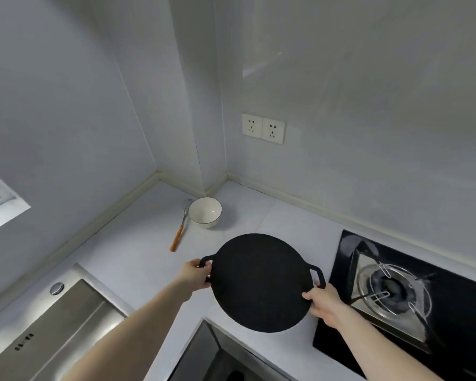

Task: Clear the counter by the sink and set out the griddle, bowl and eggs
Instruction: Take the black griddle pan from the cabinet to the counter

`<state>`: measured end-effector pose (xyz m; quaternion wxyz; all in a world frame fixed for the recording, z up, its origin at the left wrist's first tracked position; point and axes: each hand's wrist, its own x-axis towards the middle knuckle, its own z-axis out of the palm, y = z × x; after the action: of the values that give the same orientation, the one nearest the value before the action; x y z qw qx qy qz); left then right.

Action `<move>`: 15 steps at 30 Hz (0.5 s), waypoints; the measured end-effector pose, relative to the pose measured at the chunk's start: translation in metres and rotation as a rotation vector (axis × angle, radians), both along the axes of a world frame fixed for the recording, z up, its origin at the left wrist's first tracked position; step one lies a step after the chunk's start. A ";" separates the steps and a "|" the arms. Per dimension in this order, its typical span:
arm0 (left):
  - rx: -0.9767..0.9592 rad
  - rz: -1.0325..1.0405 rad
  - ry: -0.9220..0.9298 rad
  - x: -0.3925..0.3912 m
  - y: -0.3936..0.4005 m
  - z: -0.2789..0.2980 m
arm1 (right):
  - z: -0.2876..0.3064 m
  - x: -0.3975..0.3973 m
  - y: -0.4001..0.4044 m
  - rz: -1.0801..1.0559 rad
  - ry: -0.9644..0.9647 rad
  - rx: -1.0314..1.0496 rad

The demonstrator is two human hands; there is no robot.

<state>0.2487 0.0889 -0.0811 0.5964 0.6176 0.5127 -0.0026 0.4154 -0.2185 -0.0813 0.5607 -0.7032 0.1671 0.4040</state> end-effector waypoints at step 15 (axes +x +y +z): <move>-0.090 -0.168 0.128 0.071 0.074 -0.055 | -0.023 0.024 0.067 -0.234 -0.068 -0.164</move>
<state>0.3195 0.1625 -0.1362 0.5873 0.6295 0.4956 -0.1147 0.4390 -0.1519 -0.1046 0.5500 -0.7356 0.2613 0.2970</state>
